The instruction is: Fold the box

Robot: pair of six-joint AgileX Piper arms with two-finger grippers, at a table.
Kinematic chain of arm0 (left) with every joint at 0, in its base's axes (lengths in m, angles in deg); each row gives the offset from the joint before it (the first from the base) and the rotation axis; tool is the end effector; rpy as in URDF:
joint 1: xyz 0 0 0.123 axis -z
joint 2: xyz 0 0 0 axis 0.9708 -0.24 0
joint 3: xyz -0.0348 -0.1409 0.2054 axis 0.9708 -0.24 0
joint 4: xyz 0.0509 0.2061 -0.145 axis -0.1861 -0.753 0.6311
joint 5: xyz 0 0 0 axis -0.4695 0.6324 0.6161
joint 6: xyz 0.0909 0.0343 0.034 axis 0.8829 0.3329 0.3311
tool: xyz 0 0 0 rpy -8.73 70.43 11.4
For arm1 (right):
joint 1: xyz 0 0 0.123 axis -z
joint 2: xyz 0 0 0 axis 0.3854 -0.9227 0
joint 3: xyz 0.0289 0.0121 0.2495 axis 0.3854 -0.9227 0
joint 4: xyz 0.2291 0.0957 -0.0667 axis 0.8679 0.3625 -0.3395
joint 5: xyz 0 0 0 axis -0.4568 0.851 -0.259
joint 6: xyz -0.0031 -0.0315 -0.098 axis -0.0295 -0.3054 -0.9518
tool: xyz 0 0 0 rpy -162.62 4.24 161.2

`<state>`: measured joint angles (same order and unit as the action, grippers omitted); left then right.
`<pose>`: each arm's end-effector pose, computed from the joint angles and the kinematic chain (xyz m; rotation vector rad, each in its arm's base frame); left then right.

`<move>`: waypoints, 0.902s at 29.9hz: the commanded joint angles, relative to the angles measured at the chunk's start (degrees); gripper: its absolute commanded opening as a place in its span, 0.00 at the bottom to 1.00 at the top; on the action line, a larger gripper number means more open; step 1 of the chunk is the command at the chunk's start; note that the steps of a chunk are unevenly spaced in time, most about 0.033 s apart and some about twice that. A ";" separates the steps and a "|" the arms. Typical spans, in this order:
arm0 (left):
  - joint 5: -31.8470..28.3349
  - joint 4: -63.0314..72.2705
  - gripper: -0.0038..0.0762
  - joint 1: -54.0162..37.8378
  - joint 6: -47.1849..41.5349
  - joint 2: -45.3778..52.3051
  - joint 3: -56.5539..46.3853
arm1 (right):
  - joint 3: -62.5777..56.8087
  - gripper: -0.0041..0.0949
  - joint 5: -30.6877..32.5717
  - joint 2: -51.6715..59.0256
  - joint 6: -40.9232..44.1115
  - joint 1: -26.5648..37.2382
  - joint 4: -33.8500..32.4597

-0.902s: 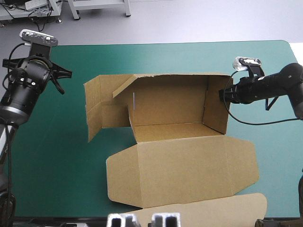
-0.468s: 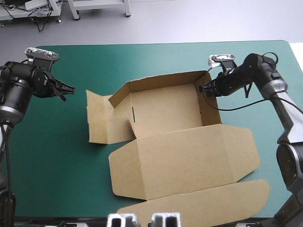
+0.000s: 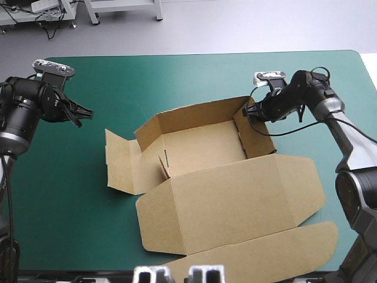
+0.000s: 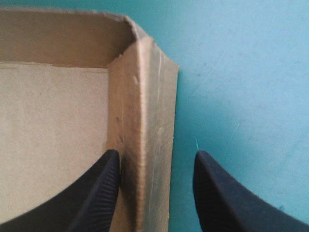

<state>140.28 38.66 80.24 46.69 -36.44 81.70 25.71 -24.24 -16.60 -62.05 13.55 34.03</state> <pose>0.3156 -0.0008 0.3404 0.2144 2.5229 0.3087 0.3908 0.0892 0.2368 -0.4096 2.6506 0.3670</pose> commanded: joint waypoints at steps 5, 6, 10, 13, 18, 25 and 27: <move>-2.77 0.06 0.04 -3.25 -0.21 2.08 1.86 | 13.06 0.49 6.39 5.54 0.01 0.13 0.24; -2.81 1.47 0.04 -4.84 -0.21 1.77 2.10 | 15.12 0.48 8.00 6.14 0.01 0.13 -0.29; -2.14 10.51 0.04 -12.11 -0.21 0.65 2.38 | 20.00 0.40 15.24 7.68 0.78 0.13 -1.10; 0.00 20.94 0.04 -17.67 0.05 0.23 2.38 | 20.62 0.36 16.57 9.38 3.39 0.13 -3.02; 5.84 26.38 0.04 -19.87 5.42 0.35 2.38 | 20.54 0.36 16.57 11.16 4.87 0.13 -3.17; 6.41 27.52 0.04 -19.87 5.42 0.59 2.38 | 11.20 0.36 16.57 12.01 4.04 0.13 -2.89; 6.41 27.52 0.04 -19.87 5.42 0.59 2.38 | 7.53 0.36 16.01 11.44 1.40 0.13 -2.20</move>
<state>147.79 64.77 60.56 52.07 -38.24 82.31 35.66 -7.97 -7.27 -58.00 13.55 30.41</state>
